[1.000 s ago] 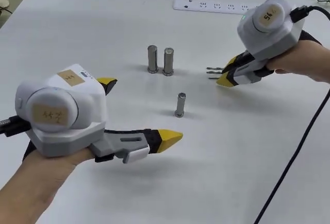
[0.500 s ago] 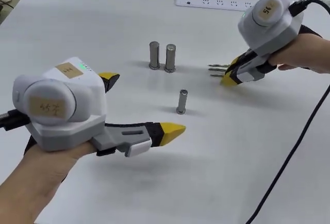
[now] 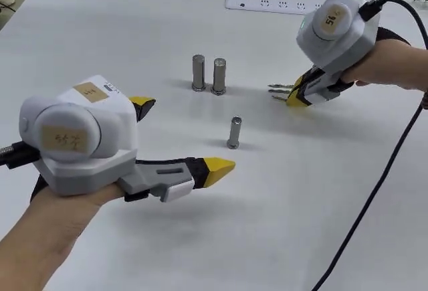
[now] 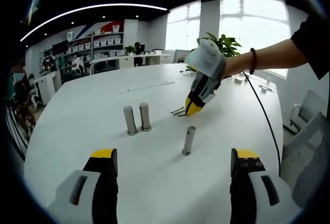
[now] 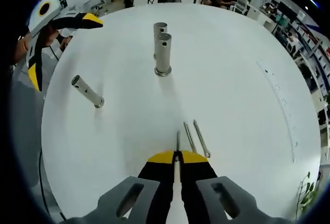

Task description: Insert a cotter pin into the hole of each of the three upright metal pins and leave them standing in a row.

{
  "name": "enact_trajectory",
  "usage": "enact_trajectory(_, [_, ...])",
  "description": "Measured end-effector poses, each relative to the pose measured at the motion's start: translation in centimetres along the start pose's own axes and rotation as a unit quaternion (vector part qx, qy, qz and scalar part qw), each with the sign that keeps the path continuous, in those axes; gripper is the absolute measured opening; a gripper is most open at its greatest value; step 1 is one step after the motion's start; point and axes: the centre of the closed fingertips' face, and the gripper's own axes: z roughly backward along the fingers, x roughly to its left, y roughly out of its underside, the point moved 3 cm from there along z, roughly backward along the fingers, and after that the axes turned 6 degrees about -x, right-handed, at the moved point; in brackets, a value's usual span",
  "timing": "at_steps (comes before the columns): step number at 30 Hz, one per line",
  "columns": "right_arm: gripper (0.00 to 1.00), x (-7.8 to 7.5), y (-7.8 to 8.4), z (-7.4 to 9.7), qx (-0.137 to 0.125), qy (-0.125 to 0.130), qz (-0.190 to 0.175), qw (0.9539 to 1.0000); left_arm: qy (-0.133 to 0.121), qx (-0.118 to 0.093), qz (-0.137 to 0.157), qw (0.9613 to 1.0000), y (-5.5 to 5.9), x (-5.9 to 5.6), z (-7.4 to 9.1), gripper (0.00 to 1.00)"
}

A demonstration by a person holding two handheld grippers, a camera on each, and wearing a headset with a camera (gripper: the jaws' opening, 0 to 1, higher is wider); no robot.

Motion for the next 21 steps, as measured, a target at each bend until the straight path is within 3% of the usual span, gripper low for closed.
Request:
enact_trajectory(3, [0.0, -0.6, 0.0, -0.2, 0.006, 0.001, 0.009, 0.9999, -0.001, -0.004, 0.001, 1.0, -0.1, 0.0, 0.0, 0.89])
enact_trajectory(8, [0.0, -0.3, -0.1, -0.1, 0.014, 0.004, 0.008, 0.9999, -0.001, -0.006, 0.002, 1.0, -0.2, 0.1, 0.0, 0.88])
enact_trajectory(11, [0.0, -0.3, 0.1, 0.1, 0.002, 0.009, -0.021, 0.9997, 0.001, -0.006, 0.002, 1.0, -0.2, 0.0, 0.0, 0.86])
enact_trajectory(21, [0.0, 0.3, 1.1, 1.2, -0.012, 0.045, -0.005, 0.9989, 0.006, -0.003, 0.002, 1.0, -0.3, -0.5, 0.3, 0.75])
